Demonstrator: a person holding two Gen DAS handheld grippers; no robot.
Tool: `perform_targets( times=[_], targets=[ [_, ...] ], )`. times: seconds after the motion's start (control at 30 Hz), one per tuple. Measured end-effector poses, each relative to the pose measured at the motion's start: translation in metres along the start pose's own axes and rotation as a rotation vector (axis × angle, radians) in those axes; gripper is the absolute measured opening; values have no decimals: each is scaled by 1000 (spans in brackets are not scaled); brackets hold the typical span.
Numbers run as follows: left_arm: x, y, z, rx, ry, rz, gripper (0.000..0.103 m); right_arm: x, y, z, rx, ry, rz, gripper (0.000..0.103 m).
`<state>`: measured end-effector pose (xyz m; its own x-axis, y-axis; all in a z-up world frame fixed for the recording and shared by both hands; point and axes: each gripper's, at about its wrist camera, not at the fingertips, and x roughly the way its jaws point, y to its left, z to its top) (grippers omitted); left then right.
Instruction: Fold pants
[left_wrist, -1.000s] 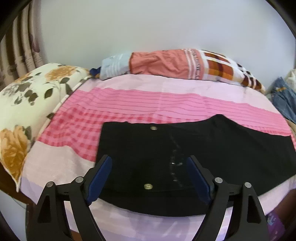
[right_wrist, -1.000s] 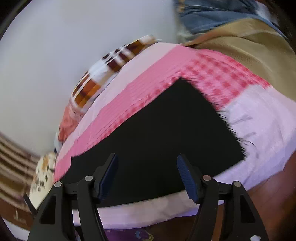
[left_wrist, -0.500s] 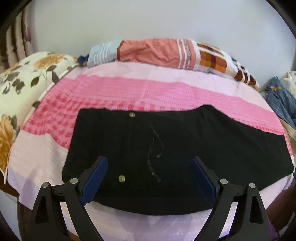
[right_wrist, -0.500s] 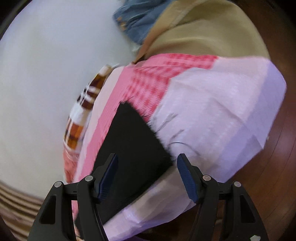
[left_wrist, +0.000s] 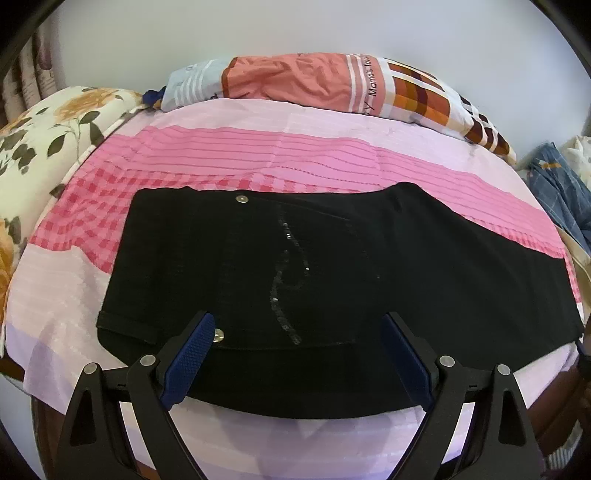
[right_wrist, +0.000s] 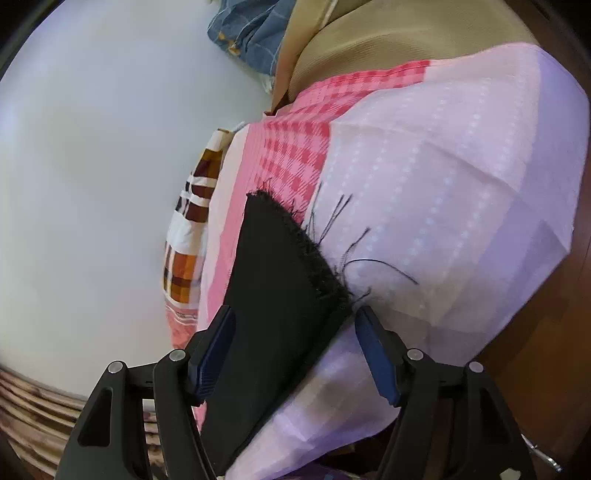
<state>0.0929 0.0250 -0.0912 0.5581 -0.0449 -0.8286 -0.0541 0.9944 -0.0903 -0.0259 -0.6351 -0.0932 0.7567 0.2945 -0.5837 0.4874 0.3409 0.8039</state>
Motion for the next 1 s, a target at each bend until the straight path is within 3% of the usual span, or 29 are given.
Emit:
perform_targets(
  times=[0.1, 0.13, 0.17, 0.2, 0.27, 0.33, 0.4, 0.47, 0.53, 0.6, 0.63, 0.67, 0.8, 1.0],
  targets=[
    [3, -5, -1, 8, 15, -10, 91, -3, 2, -3, -24, -10, -3, 65],
    [4, -7, -2, 11, 21, -11, 91, -5, 4, -4, -32, -20, 3, 45],
    [5, -8, -2, 14, 29, -12, 91, -6, 8, -4, -48, -16, 5, 18],
    [6, -9, -3, 16, 35, -14, 91, -4, 14, -3, -76, -9, -23, 14],
    [6, -10, -4, 16, 36, -18, 91, 3, 19, -4, -112, 16, -96, 14],
    [7, -10, -4, 16, 35, -24, 91, 13, 15, -3, -84, 40, -92, 16],
    [9, -10, -4, 9, 42, -25, 91, 18, 13, -3, -52, 38, -52, 26],
    [10, -8, -4, 0, 52, -34, 91, 22, 18, -3, -42, 22, -26, 46],
    [11, -6, -5, -10, 54, -39, 91, 27, 24, -1, -44, 19, -46, 49],
    [11, -6, -5, -16, 56, -45, 91, 31, 29, 2, -28, 26, -83, 44],
    [11, -5, -5, -19, 55, -48, 91, 34, 31, 3, -42, 40, -129, 23],
    [11, -5, -5, -22, 53, -49, 91, 37, 32, 2, -51, 54, -153, 11],
    [8, -1, -7, -34, 46, -62, 91, 35, 38, -1, -38, 35, -134, 11],
    [5, 2, -5, -59, 46, -85, 91, 43, 86, -21, -120, 68, -51, 10]
  ],
)
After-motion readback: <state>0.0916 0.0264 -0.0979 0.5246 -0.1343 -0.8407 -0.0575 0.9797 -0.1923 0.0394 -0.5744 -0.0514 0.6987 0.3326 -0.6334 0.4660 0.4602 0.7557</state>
